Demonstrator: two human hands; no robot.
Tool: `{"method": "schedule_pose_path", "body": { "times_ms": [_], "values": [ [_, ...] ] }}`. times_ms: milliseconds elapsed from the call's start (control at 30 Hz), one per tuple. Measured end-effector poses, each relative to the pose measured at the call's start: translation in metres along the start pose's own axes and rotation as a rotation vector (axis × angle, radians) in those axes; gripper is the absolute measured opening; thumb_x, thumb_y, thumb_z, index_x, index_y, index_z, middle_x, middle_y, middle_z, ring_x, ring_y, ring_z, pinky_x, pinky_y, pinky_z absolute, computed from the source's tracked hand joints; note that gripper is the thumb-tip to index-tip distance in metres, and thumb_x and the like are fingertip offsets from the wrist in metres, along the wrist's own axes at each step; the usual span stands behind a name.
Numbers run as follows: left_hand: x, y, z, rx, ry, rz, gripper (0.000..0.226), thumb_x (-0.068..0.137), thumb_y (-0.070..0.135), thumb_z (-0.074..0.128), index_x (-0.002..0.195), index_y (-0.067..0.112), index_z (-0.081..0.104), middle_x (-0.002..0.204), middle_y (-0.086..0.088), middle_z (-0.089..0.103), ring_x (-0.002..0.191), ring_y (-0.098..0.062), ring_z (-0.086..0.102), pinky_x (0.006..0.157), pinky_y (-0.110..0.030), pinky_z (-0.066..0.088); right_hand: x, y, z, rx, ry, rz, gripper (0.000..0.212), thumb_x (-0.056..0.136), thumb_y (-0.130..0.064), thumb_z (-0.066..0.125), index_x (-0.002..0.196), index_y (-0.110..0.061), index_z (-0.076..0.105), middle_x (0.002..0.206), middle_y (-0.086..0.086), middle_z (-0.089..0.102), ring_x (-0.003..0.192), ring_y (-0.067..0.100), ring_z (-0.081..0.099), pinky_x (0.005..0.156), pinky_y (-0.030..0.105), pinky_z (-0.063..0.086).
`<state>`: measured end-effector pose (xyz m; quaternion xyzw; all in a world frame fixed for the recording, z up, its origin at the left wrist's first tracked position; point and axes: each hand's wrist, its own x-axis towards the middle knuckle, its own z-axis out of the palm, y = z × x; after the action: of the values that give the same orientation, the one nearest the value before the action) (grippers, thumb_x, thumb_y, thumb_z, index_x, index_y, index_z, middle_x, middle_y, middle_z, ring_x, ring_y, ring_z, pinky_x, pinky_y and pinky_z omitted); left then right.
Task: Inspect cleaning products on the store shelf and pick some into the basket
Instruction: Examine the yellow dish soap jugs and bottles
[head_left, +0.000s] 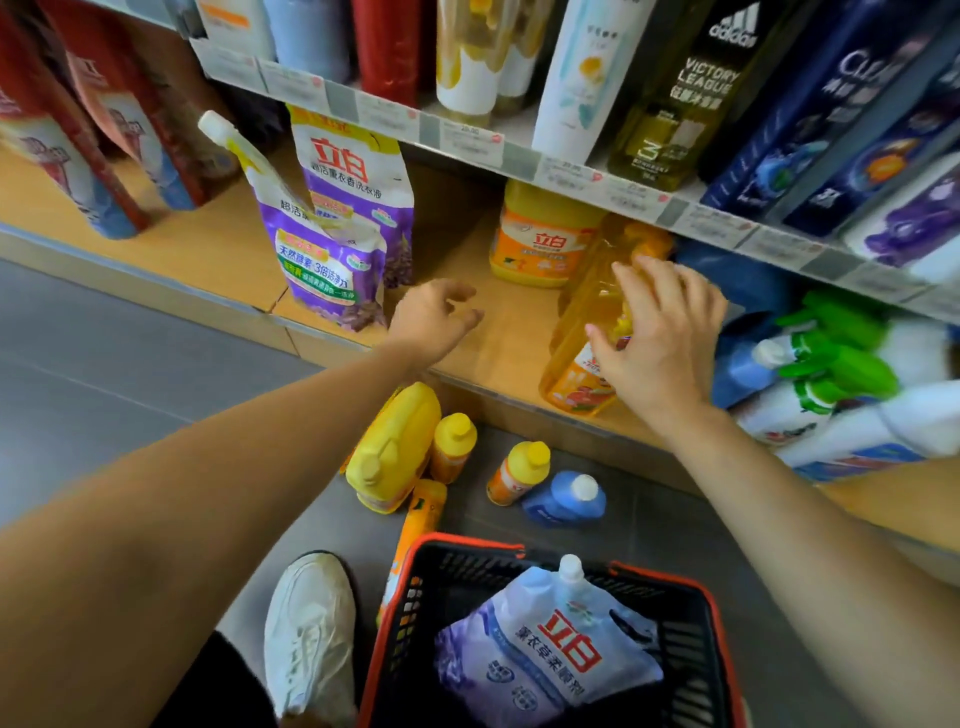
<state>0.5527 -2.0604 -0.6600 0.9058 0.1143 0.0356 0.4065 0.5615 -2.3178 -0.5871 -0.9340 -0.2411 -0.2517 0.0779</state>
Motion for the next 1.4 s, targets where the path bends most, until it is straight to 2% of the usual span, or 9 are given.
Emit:
{"method": "schedule_pose_path", "body": {
  "times_ms": [133,300,500,600,700,767,867,1067,1400],
  "values": [
    [0.041,0.018,0.022,-0.217,0.015,-0.015,0.052,0.088,0.036,0.076,0.134,0.017,0.061,0.126,0.000,0.069,0.111,-0.018,0.065,0.097,-0.038,0.053,-0.001,0.007,0.006,0.419,-0.015,0.248,0.057,0.082,-0.029,0.078,0.134,-0.025,0.057,0.133,-0.005,0.053,0.114,0.008,0.052,0.090,0.023,0.041],
    [0.086,0.032,0.043,-0.439,0.003,-0.013,0.087,0.084,0.031,0.082,0.154,0.018,0.034,0.153,-0.007,0.045,0.140,-0.024,0.045,0.116,-0.044,0.039,-0.001,-0.002,0.020,0.496,0.138,0.384,0.040,0.084,-0.019,0.076,0.121,-0.029,0.065,0.114,-0.016,0.055,0.100,0.000,0.053,0.083,0.002,0.036],
    [0.122,0.037,0.048,-0.617,-0.093,0.016,0.112,0.073,0.032,0.090,0.159,0.021,0.019,0.155,-0.005,0.040,0.142,-0.022,0.043,0.116,-0.050,0.040,-0.002,-0.001,0.034,0.432,0.211,0.369,0.037,0.085,-0.019,0.074,0.120,-0.026,0.066,0.114,-0.009,0.059,0.095,-0.002,0.052,0.081,0.000,0.035],
    [0.121,0.024,0.053,-0.504,-0.002,0.005,0.108,0.066,0.038,0.092,0.154,0.018,0.033,0.149,-0.014,0.036,0.139,-0.031,0.043,0.115,-0.052,0.040,-0.003,-0.001,0.040,0.435,0.257,0.359,0.037,0.085,-0.017,0.073,0.121,-0.023,0.065,0.111,-0.011,0.057,0.094,-0.009,0.049,0.081,0.000,0.036],
    [0.113,0.008,0.056,-0.485,0.089,0.072,0.094,0.051,0.053,0.087,0.129,0.015,0.052,0.132,-0.009,0.049,0.124,-0.027,0.051,0.107,-0.049,0.045,-0.003,-0.001,0.045,0.438,0.303,0.357,0.037,0.084,-0.015,0.072,0.120,-0.021,0.065,0.108,-0.016,0.052,0.094,-0.016,0.048,0.080,0.001,0.036],
    [0.113,0.005,0.056,-0.507,0.063,0.088,0.105,0.049,0.058,0.090,0.136,0.019,0.046,0.138,-0.004,0.048,0.129,-0.022,0.050,0.110,-0.046,0.045,-0.004,-0.001,0.048,0.448,0.313,0.351,0.037,0.084,-0.014,0.072,0.120,-0.020,0.065,0.108,-0.016,0.052,0.093,-0.013,0.049,0.080,0.003,0.038],
    [0.118,0.016,0.058,-0.584,-0.049,0.108,0.128,0.056,0.045,0.097,0.157,0.023,0.022,0.155,-0.003,0.042,0.141,-0.019,0.044,0.114,-0.045,0.043,-0.004,-0.001,0.048,0.459,0.321,0.341,0.036,0.084,-0.013,0.072,0.120,-0.018,0.065,0.108,-0.014,0.054,0.091,-0.006,0.051,0.080,0.004,0.039],
    [0.111,0.029,0.073,-0.458,0.043,0.149,0.087,0.069,0.043,0.091,0.141,0.019,0.048,0.129,-0.002,0.064,0.119,-0.020,0.061,0.101,-0.047,0.053,-0.005,0.000,0.048,0.487,0.307,0.338,0.036,0.087,-0.014,0.072,0.122,-0.015,0.064,0.108,-0.010,0.056,0.091,-0.001,0.054,0.080,0.007,0.043],
    [0.036,0.000,0.054,-0.354,0.122,0.155,0.086,0.067,0.052,0.089,0.139,0.029,0.049,0.126,0.010,0.065,0.117,-0.011,0.061,0.099,-0.044,0.054,-0.006,0.004,0.051,0.510,0.250,0.363,0.036,0.090,-0.021,0.067,0.125,-0.023,0.060,0.110,-0.004,0.060,0.093,-0.001,0.053,0.081,0.001,0.038]
  ]
}}
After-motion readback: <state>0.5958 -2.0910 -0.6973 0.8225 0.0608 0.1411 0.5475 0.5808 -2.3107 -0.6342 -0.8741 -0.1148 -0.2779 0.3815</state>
